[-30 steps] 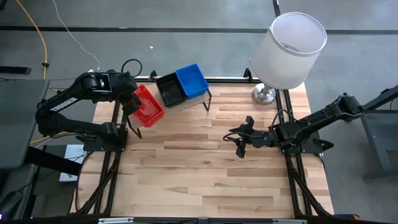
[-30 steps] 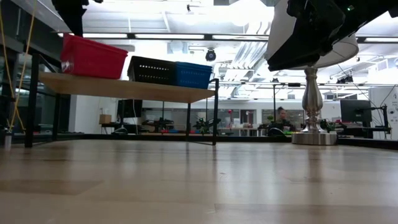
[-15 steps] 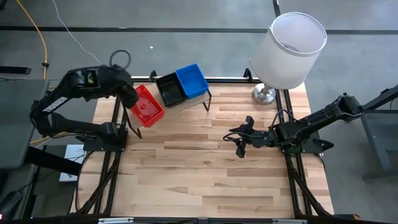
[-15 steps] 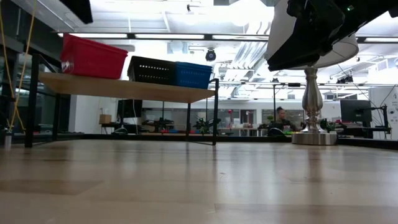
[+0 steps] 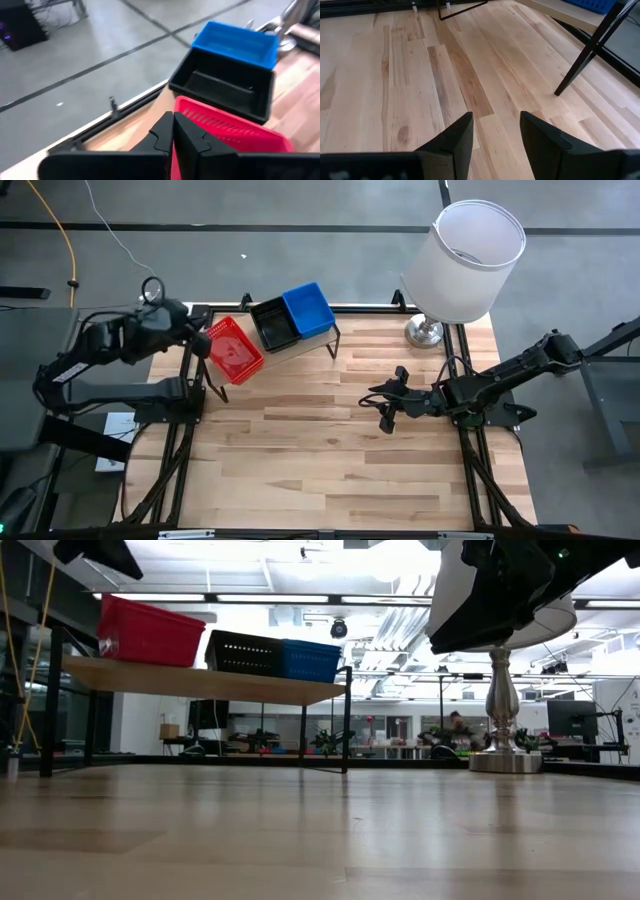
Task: Stack baskets on shelf by color
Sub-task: Stack the red bin on top of the other red bin on the shelf
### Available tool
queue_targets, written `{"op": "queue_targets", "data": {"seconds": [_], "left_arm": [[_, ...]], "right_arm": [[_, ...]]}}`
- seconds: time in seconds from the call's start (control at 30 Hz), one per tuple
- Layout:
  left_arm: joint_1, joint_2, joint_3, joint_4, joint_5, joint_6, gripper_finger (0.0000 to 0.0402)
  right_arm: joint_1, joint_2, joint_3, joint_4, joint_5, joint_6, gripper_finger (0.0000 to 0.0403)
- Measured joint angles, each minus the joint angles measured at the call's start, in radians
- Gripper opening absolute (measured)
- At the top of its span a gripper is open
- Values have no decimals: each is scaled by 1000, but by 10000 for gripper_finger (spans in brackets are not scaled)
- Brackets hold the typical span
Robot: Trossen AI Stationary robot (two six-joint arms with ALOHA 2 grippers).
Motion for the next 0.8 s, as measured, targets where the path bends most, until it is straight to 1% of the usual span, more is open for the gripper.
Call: {"op": "queue_targets", "data": {"seconds": [0.1,0.2,0.37,0.53,0.8], "left_arm": [[-20,-71,-85,75,5,-9,3],[-31,-116,-157,108,1,-23,1],[-36,-138,-248,173,-43,-20,1],[-36,-123,-277,264,-61,22,0],[-35,-84,-277,245,-146,13,0]], "right_arm": [[0,0,0,0,0,0,151],[0,0,0,0,0,1,151],[0,0,0,2,0,3,151],[0,0,0,2,0,3,151],[0,0,0,3,-1,15,151]]}}
